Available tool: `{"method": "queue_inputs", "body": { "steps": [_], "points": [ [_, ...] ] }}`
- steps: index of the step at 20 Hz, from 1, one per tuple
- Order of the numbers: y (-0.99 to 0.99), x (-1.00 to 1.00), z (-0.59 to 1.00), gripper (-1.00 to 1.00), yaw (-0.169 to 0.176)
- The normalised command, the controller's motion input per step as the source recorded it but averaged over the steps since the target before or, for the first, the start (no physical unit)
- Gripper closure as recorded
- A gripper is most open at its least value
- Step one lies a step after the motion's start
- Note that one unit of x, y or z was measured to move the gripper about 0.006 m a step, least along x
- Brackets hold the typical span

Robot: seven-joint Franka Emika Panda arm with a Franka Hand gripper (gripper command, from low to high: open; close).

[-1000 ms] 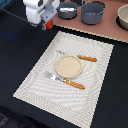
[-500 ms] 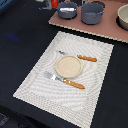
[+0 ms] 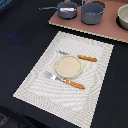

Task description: Place the fish, sausage, and tomato into the frying pan.

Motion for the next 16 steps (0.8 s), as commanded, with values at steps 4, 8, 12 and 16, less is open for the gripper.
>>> {"method": "queue_inputs", "body": {
  "steps": [4,8,12,16],
  "points": [
    [0.61,0.46,-0.24,1.0,-0.011],
    [0.44,0.14,-0.51,1.0,0.0],
    [0.22,0.0,-0.41,1.0,0.0],
    [0.18,0.04,0.04,-1.0,0.0]
  ]
}}
